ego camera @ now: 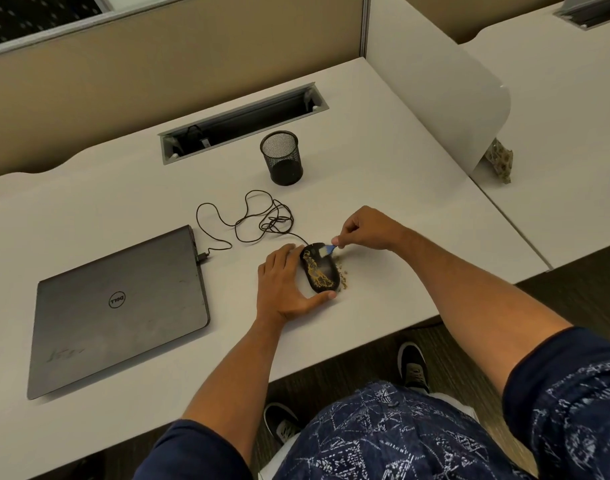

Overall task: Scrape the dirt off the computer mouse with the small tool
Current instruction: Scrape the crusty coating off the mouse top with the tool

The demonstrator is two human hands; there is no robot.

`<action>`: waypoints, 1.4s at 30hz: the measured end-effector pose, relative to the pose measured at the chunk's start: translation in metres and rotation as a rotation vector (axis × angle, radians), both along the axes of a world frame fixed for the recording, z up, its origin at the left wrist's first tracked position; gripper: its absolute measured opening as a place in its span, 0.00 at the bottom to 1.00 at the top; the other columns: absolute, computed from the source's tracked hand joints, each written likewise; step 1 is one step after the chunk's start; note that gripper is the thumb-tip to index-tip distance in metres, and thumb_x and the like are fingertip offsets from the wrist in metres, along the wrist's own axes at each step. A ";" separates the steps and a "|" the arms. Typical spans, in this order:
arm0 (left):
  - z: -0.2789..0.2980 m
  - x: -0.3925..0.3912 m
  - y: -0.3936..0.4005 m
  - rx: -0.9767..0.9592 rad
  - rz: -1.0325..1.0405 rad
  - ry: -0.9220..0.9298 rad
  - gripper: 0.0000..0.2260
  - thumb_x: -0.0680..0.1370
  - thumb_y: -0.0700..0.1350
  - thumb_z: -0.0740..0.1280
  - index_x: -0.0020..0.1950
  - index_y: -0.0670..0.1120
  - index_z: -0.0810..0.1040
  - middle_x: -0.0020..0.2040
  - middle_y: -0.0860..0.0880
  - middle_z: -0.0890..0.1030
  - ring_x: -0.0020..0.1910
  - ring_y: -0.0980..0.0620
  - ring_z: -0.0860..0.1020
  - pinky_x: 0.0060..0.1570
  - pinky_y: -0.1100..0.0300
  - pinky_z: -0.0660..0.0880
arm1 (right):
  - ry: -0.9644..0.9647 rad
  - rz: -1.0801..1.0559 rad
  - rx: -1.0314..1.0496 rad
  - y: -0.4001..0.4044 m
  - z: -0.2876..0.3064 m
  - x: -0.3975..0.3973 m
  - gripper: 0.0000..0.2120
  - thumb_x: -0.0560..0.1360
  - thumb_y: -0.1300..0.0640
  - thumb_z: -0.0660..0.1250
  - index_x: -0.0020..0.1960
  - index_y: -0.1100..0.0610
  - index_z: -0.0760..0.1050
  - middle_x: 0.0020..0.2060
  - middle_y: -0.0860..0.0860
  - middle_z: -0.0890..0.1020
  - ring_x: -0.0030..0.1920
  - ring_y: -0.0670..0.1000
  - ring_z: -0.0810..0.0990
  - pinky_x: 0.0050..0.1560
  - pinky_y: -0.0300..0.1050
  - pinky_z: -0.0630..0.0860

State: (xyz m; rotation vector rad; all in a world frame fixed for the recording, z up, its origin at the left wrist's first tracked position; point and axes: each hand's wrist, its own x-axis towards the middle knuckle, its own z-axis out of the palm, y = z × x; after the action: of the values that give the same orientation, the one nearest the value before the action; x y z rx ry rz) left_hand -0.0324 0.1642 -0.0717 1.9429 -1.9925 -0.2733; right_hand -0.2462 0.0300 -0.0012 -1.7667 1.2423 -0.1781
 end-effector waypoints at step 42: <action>-0.001 0.000 0.000 0.014 0.010 0.004 0.51 0.63 0.84 0.61 0.76 0.53 0.66 0.74 0.50 0.69 0.71 0.48 0.68 0.68 0.49 0.68 | -0.050 -0.155 -0.081 -0.004 -0.006 0.008 0.13 0.72 0.46 0.76 0.41 0.57 0.87 0.24 0.48 0.74 0.27 0.45 0.67 0.32 0.41 0.63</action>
State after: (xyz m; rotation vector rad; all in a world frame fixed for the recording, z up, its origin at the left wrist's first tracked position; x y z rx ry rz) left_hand -0.0323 0.1644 -0.0725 1.9588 -1.9835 -0.2894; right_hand -0.2379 0.0256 -0.0070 -1.7236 1.3533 -0.3644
